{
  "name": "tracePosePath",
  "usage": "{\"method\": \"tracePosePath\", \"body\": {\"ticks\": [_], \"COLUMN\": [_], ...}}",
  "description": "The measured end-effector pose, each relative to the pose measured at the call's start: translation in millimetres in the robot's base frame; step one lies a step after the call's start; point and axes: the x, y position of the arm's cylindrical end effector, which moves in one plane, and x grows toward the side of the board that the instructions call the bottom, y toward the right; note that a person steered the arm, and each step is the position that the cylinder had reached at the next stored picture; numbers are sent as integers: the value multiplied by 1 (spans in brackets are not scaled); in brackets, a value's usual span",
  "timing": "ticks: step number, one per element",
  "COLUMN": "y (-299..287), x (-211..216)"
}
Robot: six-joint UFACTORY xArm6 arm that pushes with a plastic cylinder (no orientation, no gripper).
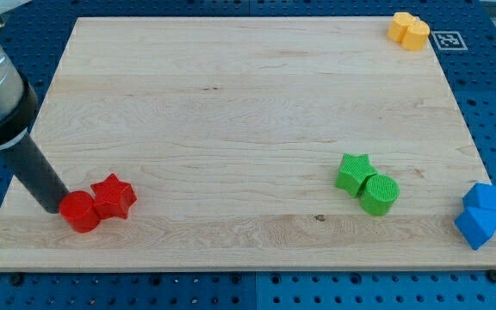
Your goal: Slide the red star to right side of red circle
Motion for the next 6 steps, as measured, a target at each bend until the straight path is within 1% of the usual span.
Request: {"method": "tracePosePath", "body": {"ticks": [1, 2, 4, 5, 6], "y": [0, 13, 52, 57, 63], "x": [-53, -73, -56, -41, -34]}}
